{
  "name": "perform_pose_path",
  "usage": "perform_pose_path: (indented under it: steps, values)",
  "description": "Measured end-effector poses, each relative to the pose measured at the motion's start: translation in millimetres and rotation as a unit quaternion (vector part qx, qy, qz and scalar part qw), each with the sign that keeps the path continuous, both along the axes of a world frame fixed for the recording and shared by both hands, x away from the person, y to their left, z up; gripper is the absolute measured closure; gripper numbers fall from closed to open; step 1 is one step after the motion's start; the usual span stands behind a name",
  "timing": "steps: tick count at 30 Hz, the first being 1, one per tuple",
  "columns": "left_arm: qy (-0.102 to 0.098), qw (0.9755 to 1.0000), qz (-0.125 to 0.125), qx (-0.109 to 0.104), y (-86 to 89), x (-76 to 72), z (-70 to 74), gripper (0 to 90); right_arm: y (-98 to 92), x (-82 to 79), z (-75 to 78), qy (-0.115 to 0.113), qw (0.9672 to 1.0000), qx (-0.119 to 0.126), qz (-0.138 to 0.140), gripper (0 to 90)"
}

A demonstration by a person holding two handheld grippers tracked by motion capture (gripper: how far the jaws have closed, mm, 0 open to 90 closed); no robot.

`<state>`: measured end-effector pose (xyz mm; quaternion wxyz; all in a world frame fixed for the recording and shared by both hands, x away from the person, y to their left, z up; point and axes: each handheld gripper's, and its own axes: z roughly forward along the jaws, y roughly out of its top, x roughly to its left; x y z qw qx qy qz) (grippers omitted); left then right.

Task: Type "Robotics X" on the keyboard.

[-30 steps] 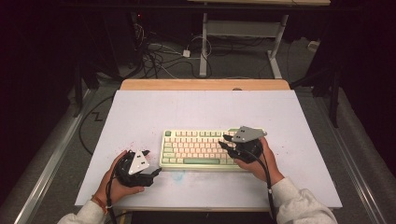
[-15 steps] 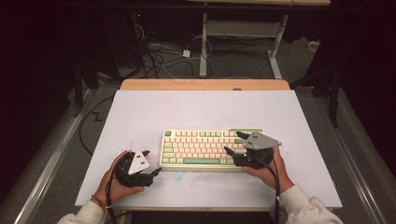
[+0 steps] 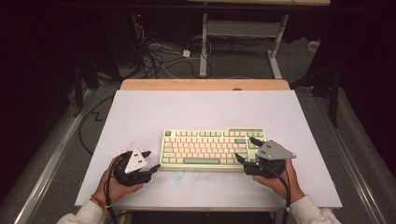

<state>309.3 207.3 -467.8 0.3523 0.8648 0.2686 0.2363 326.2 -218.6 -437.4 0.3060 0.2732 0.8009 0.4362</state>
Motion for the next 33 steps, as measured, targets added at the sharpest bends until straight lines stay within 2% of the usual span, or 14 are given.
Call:
perform_pose_path:
  steps: [7,10,12,16,17,19,22,26,28,30,33]
  values:
    - [0.020,0.9996,-0.004,-0.016,2.3,2.4,4.5,61.8,-12.0,-11.9,-6.4,0.000,0.9999,-0.011,-0.009,26.6]
    - [0.033,0.9991,-0.006,-0.027,2.1,7.2,9.2,66.0,-16.6,-17.8,-9.5,-0.006,0.9997,-0.013,-0.021,27.1]
    - [0.042,0.9989,-0.001,-0.022,-0.7,13.1,14.6,73.7,-19.0,-21.8,-11.8,-0.005,0.9996,-0.015,-0.024,26.5]
    - [0.048,0.9978,-0.009,-0.045,-6.8,22.9,30.3,85.0,-22.9,-27.0,-15.8,0.002,0.9994,-0.016,-0.032,26.5]
    - [0.050,0.9976,-0.013,-0.045,-9.8,25.0,33.5,86.9,-23.8,-27.7,-16.6,0.005,0.9993,-0.019,-0.032,26.5]
    - [0.050,0.9981,-0.022,-0.029,-18.6,29.6,38.7,88.0,-24.6,-27.9,-17.9,0.007,0.9991,-0.023,-0.034,26.4]
    - [0.056,0.9972,-0.040,-0.030,-33.1,39.3,46.5,88.1,-24.0,-26.5,-19.4,0.012,0.9990,-0.022,-0.036,26.5]
    - [0.059,0.9966,-0.056,-0.013,-58.4,54.5,52.3,88.2,-21.8,-26.0,-21.9,0.016,0.9989,-0.031,-0.031,26.5]
    - [0.072,0.9950,-0.070,-0.006,-71.8,62.3,52.0,88.2,-21.4,-25.4,-22.7,0.018,0.9988,-0.035,-0.029,26.5]
    - [0.073,0.9941,-0.079,0.014,-85.4,68.1,50.9,88.2,-21.7,-24.8,-23.6,0.018,0.9988,-0.035,-0.029,26.5]
    - [0.079,0.9926,-0.089,0.025,-102.6,77.0,48.8,88.1,-22.2,-24.5,-25.0,0.022,0.9987,-0.038,-0.028,26.4]
